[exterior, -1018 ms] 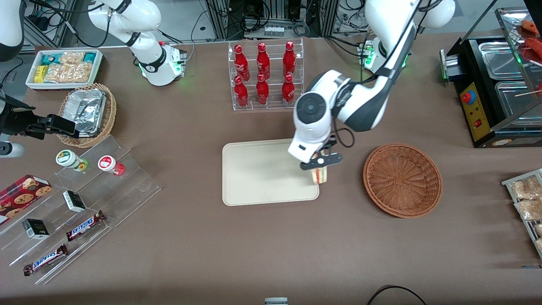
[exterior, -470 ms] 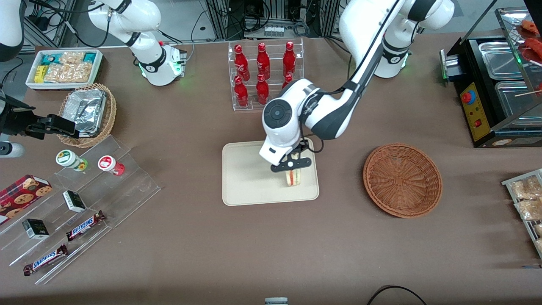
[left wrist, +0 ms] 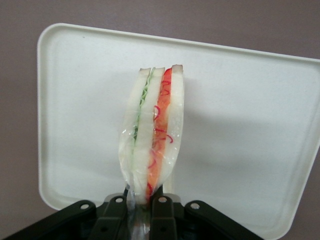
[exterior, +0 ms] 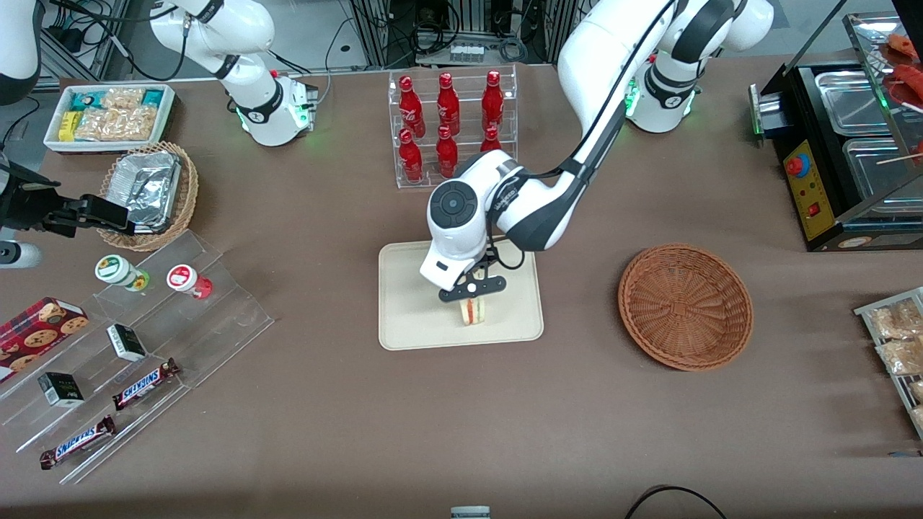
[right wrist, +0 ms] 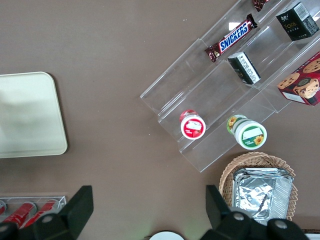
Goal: Place sandwich from basket to tray
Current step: 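Lower the sandwich onto the tray with the left gripper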
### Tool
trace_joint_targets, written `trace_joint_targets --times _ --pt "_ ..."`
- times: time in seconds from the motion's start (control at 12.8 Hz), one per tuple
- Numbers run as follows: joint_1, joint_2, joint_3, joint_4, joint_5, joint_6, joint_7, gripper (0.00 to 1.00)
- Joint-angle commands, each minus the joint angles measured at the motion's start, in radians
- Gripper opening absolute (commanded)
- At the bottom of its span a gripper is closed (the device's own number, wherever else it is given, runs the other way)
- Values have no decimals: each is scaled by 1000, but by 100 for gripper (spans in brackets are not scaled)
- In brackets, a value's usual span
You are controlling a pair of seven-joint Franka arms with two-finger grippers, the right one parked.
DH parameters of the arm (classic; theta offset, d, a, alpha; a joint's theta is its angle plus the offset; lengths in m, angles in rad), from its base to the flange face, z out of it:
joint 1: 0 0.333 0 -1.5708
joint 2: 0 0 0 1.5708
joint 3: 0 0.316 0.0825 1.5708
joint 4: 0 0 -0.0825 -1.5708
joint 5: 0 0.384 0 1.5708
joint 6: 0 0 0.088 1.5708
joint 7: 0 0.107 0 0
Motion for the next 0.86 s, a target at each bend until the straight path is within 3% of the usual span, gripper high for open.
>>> trace_joint_targets --times 0.0,0.78 --pt "-15 62 4 91 -10 -7 -39 0" --pt "-21 103 4 100 -9 4 -93 0"
